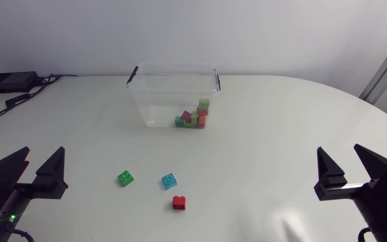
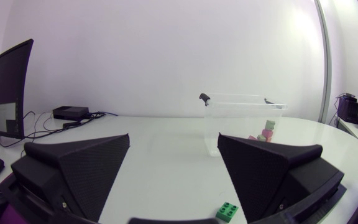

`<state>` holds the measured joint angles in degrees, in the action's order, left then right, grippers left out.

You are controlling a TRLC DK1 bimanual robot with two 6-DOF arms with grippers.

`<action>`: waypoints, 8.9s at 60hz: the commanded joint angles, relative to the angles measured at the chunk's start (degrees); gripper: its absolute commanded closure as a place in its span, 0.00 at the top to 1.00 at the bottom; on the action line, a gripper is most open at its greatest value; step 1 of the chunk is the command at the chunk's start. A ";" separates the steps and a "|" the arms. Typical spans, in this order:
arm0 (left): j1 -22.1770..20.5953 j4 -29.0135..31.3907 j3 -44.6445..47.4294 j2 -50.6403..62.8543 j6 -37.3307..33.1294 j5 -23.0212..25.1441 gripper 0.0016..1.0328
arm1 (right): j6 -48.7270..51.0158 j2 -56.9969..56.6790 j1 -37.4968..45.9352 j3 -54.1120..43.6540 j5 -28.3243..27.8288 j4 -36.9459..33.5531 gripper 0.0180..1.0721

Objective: Place the duplo bricks in the container

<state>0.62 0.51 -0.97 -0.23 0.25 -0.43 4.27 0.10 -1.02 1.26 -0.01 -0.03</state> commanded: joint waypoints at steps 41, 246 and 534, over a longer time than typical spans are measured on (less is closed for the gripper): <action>0.17 2.91 -4.13 0.58 0.19 0.16 0.96 | -1.02 0.96 -1.09 1.82 -0.16 -1.29 0.95; -9.76 29.19 -95.71 109.04 -19.68 26.71 0.29 | 18.31 97.72 -44.25 67.74 -0.78 -34.77 0.29; -16.18 14.69 -70.92 89.35 -22.14 17.92 0.17 | -3.83 129.28 -26.58 126.54 0.63 -46.73 0.95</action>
<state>-16.86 18.65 -68.42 87.11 -26.26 16.51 1.26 129.32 -27.64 126.34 -0.05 -46.11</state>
